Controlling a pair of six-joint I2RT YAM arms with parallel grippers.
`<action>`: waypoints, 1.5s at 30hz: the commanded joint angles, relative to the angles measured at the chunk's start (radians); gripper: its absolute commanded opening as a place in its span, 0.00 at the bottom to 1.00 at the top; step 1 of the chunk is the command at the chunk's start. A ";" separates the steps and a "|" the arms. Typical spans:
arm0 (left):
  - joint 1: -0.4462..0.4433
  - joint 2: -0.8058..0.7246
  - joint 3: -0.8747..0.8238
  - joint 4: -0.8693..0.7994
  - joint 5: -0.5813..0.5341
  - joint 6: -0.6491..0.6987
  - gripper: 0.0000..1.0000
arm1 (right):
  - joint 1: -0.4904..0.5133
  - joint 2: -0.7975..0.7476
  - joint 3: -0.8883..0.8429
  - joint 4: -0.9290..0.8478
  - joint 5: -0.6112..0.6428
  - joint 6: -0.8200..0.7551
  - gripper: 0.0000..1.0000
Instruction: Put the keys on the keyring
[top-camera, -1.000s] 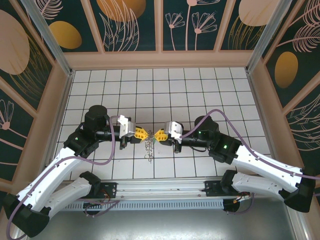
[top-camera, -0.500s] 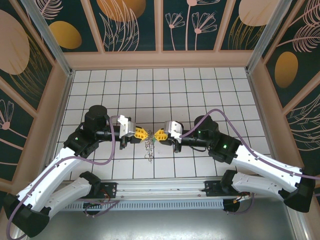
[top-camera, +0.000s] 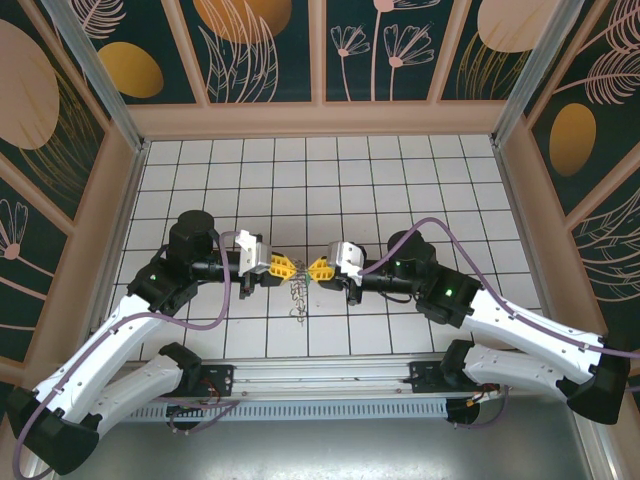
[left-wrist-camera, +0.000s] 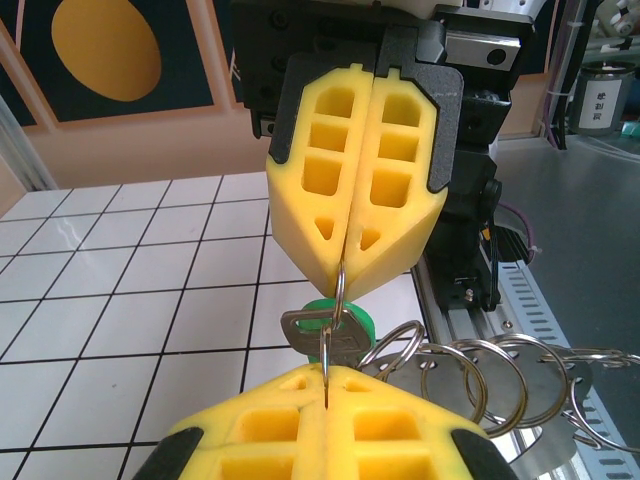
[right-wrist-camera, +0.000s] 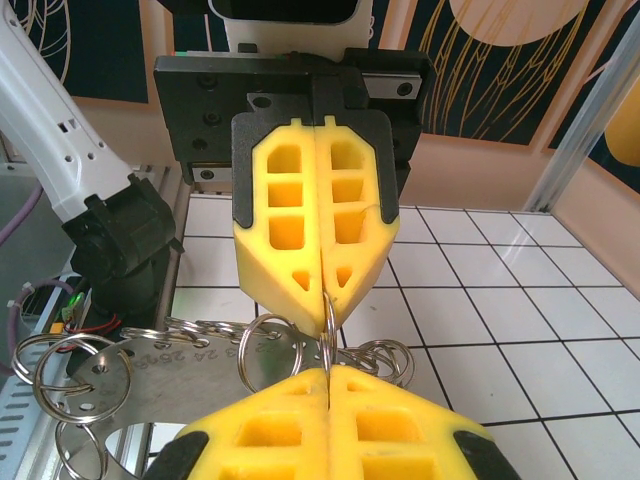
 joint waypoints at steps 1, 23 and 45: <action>-0.001 -0.007 0.008 0.008 0.021 0.019 0.00 | -0.007 -0.014 -0.005 0.041 0.010 0.012 0.00; -0.001 -0.009 0.008 0.005 0.017 0.021 0.00 | -0.008 -0.021 -0.009 0.044 0.012 0.015 0.00; -0.001 -0.013 0.008 0.002 0.011 0.023 0.00 | -0.009 -0.026 -0.002 0.026 0.018 0.010 0.00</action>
